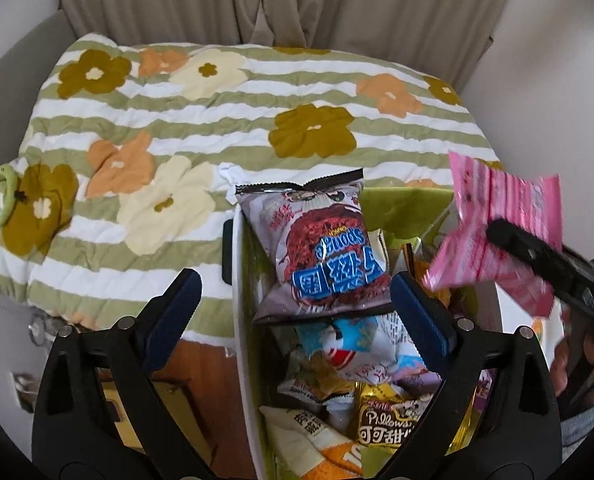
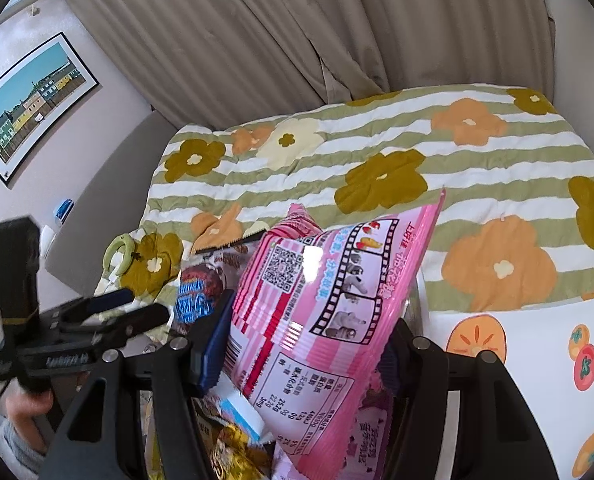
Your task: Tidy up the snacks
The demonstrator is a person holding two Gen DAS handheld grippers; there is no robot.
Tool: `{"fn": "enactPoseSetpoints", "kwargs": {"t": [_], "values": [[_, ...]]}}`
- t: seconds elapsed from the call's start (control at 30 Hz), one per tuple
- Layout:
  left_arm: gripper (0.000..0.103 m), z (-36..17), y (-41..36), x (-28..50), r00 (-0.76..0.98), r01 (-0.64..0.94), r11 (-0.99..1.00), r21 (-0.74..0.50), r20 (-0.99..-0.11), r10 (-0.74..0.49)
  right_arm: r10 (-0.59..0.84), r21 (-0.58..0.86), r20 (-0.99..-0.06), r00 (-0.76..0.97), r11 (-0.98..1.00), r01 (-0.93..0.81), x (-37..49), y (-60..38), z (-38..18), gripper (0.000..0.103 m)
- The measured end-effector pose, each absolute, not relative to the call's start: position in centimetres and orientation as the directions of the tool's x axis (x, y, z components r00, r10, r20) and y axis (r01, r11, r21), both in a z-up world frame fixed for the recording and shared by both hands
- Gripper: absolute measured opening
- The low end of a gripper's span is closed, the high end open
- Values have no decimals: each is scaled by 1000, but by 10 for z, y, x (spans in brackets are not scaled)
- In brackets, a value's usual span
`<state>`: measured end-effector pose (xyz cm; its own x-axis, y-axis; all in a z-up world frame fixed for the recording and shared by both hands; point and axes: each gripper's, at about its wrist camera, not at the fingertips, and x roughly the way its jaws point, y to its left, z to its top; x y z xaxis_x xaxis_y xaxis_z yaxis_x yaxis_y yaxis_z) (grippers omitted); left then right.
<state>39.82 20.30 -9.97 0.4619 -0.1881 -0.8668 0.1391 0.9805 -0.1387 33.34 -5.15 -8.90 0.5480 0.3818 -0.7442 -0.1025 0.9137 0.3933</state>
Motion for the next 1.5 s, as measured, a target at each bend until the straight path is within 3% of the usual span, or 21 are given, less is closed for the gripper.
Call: {"fn": "enactPoseSetpoints", "kwargs": {"t": [0.1,0.17,0.23,0.5,0.9,1.03,1.17,1.5], "values": [[95,-100,204,391,467,147,981,-129,-865,-183,351,373,-752,558,924,-79,341,-47,-93,66],[95,-102,205,385,468,145,981,-127,-865,-181,338,363,-754,563,929,-72,344,-43,-97,94],[95,-103,207,377,471,139,982,-129,-864,-180,314,348,-749,583,936,-57,340,-43,-96,102],[95,-93,198,336,496,108,987,-122,-854,-160,270,300,-729,629,952,-61,298,-54,-76,102],[95,-20,137,195,655,105,992,-66,-746,-119,246,237,-625,740,964,-120,171,-100,-2,102],[95,-5,116,144,692,112,991,-69,-710,-128,198,192,-604,772,976,-100,113,-122,18,102],[103,4,100,98,738,99,993,-62,-664,-115,146,155,-608,781,986,-64,70,-139,24,102],[103,1,78,29,805,84,996,-22,-588,-81,-24,11,-594,804,999,38,-2,-155,21,102]]}}
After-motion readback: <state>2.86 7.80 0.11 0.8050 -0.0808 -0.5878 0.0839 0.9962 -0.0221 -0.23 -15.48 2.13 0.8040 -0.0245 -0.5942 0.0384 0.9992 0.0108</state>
